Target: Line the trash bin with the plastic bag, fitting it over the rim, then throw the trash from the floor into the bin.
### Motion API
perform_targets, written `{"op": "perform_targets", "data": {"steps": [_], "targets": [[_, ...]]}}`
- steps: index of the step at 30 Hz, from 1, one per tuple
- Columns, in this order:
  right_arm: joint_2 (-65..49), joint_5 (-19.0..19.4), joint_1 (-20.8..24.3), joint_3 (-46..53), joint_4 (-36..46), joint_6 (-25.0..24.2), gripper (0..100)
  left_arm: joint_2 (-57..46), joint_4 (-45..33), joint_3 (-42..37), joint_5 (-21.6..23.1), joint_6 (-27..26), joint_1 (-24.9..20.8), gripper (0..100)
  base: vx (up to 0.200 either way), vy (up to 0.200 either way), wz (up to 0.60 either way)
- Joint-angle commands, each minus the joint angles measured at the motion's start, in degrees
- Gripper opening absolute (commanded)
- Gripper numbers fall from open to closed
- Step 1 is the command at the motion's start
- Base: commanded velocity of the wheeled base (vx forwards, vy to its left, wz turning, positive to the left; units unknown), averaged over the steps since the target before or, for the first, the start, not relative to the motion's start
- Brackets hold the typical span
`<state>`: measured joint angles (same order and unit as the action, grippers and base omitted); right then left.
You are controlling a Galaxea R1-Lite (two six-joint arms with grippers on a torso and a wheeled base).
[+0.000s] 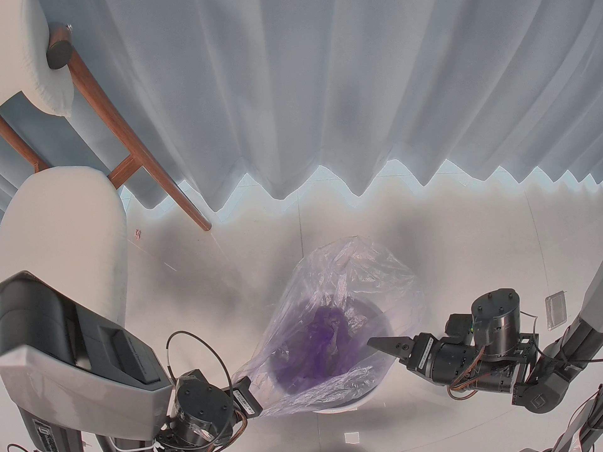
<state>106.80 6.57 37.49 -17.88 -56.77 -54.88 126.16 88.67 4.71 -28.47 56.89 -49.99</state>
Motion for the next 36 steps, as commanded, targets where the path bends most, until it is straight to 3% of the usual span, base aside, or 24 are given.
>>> {"op": "perform_targets", "data": {"steps": [1,8,9,13,18,19,23,25,36], "targets": [[2.62,-1.65,1.63,-0.31,-0.18,-1.1,0,0.4,-0.08,-0.05,-0.19,-0.03,-0.02,0,0.0,0.0,0.0],[2.97,-4.02,2.06,-0.05,-0.18,-4.27,0,0.67,0.01,-0.75,-0.28,0.06,-0.1,0,0.0,0.0,0.0],[2.97,-4.11,2.15,0.04,-0.18,-4.27,0,0.67,0.01,-1.1,-0.28,0.15,-0.1,100,0.0,0.0,0.0],[2.97,-4.64,2.06,0.83,-0.27,-4.27,0,-0.92,0.18,-2.16,-0.19,0.06,-0.81,100,0.0,0.0,0.0],[2.89,-5.16,2.15,3.12,-0.45,-3.65,0,-12.96,0.01,-2.16,0.43,-1.0,-0.9,100,0.0,0.0,0.0],[3.06,-5.16,2.15,4.0,-1.68,-3.48,0,-17.88,-0.08,-2.07,1.31,-2.75,-0.19,100,0.0,0.0,0.0],[3.5,-5.16,2.15,5.84,-4.84,-3.3,0,-20.43,-0.17,-3.3,6.67,-9.08,1.39,100,0.0,0.0,0.0],[4.47,-5.25,2.5,7.25,-7.12,-3.39,0,-19.72,-0.17,-3.39,11.41,-15.76,2.44,100,0.0,0.0,0.0],[5.52,-7.71,3.21,7.69,-9.67,-3.39,0,-4.34,-0.08,1.45,26.88,-41.16,5.08,100,0.0,0.0,0.0]]}}
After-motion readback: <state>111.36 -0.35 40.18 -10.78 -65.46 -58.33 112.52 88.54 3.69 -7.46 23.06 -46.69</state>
